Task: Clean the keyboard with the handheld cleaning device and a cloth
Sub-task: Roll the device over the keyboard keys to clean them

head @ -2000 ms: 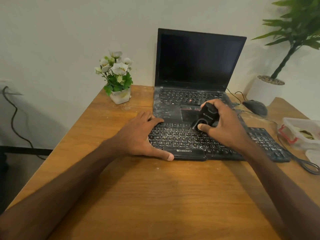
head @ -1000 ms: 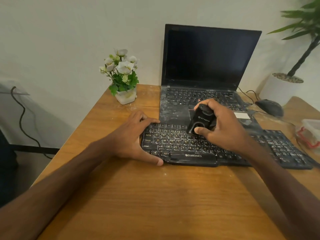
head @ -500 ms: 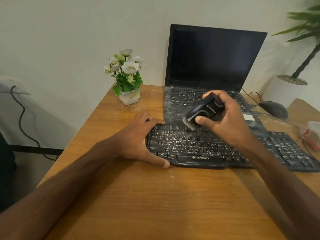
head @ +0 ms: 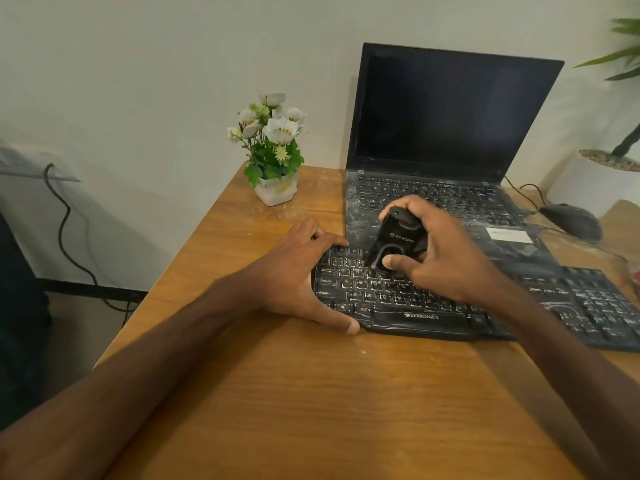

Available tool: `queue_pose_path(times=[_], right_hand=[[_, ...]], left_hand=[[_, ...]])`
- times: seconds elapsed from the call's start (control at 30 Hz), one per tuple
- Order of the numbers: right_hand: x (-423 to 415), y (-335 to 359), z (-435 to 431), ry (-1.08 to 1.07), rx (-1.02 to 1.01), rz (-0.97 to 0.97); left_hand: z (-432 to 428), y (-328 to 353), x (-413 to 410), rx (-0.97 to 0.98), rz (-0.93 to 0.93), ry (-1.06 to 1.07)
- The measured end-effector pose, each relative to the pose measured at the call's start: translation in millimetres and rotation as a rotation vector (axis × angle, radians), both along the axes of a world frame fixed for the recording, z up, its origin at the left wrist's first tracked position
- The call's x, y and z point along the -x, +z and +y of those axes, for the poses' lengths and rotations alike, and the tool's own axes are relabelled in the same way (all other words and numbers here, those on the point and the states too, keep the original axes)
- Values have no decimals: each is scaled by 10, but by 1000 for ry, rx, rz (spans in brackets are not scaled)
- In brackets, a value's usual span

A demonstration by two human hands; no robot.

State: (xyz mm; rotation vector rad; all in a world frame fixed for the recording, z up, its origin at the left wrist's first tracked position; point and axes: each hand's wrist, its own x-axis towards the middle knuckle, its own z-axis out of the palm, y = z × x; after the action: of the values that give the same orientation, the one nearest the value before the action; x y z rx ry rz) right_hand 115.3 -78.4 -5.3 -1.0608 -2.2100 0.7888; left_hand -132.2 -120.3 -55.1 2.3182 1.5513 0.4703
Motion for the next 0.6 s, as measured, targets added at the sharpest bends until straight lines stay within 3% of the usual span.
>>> queue_pose_path(times=[0.13,0.37,0.47,0.6], right_hand=[[122,-5,15,31,-22,-11],[199,-159,-56,-89,7,346],[31,15,16,-95,-4,290],[-120,106,16,-13,-18,58]], left_hand=[[4,0,8,-14,2,2],[0,16,13,-5,-5,0],[-11,29,36,27,-15,4],[-13,32,38,30,-18,1]])
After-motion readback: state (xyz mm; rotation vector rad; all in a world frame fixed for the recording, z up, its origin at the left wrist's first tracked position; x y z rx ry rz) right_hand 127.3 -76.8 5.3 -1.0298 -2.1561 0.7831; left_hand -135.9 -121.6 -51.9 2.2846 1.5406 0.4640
